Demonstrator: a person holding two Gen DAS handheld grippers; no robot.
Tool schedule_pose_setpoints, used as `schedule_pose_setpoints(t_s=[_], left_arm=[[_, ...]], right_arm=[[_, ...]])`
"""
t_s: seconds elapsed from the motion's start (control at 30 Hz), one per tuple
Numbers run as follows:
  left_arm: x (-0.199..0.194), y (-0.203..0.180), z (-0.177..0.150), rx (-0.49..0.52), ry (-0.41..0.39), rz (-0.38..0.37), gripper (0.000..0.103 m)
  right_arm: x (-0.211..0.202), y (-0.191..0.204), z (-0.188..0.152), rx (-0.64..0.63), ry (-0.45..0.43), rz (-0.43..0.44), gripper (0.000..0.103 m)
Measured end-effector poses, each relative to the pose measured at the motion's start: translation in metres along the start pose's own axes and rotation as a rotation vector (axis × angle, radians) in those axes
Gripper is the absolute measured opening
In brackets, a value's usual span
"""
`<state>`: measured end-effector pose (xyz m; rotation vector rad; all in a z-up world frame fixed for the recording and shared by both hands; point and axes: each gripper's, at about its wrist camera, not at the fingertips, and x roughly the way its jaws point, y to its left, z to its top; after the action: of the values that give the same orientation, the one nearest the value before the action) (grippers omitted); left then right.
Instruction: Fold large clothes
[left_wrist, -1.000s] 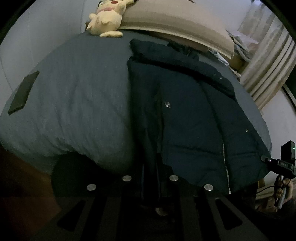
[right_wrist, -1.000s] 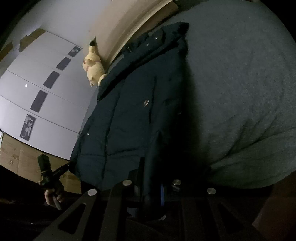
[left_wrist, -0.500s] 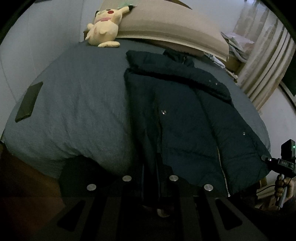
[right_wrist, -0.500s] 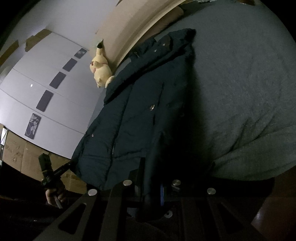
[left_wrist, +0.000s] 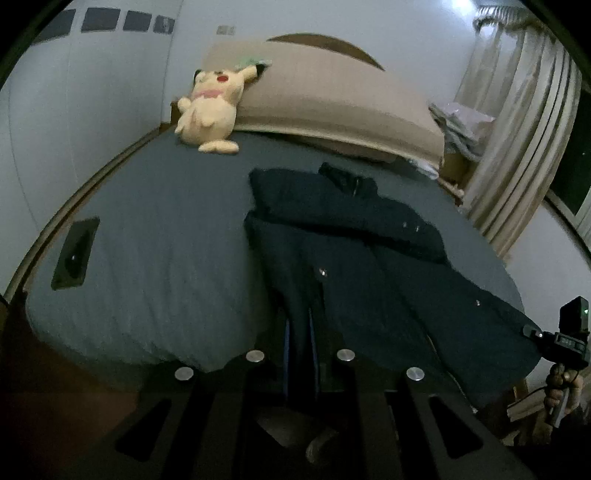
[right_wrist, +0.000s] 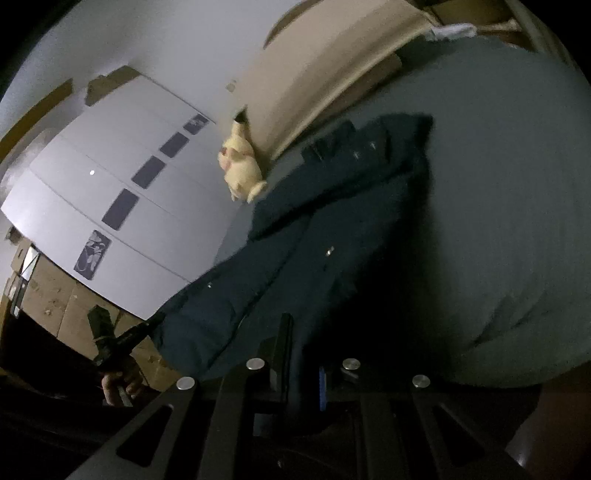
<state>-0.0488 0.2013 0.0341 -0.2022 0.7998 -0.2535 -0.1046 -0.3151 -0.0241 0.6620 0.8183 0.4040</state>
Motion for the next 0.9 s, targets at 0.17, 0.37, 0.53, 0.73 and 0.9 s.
schedule_pose_setpoints(t_s=[0.17, 0.37, 0.53, 0.73, 0.9], left_arm=[[-0.012, -0.003, 0.014, 0.009, -0.044, -0.015, 0.009], [-0.026, 0.001, 0.027, -0.003, -0.084, -0.031, 0.009], [-0.040, 0.000, 0.033, 0.011, -0.120, -0.033, 0.008], [-0.051, 0.002, 0.044, 0.011, -0.161, -0.037, 0.006], [-0.071, 0.002, 0.058, 0.042, -0.229, -0.034, 0.000]], right_arm=[[-0.015, 0.017, 0.012, -0.035, -0.042, 0.029, 0.011], [-0.037, 0.029, 0.020, -0.053, -0.095, 0.058, 0.011], [-0.051, 0.043, 0.023, -0.080, -0.125, 0.062, 0.011], [-0.066, 0.054, 0.028, -0.101, -0.151, 0.073, 0.011], [-0.068, 0.060, 0.032, -0.118, -0.155, 0.079, 0.011]])
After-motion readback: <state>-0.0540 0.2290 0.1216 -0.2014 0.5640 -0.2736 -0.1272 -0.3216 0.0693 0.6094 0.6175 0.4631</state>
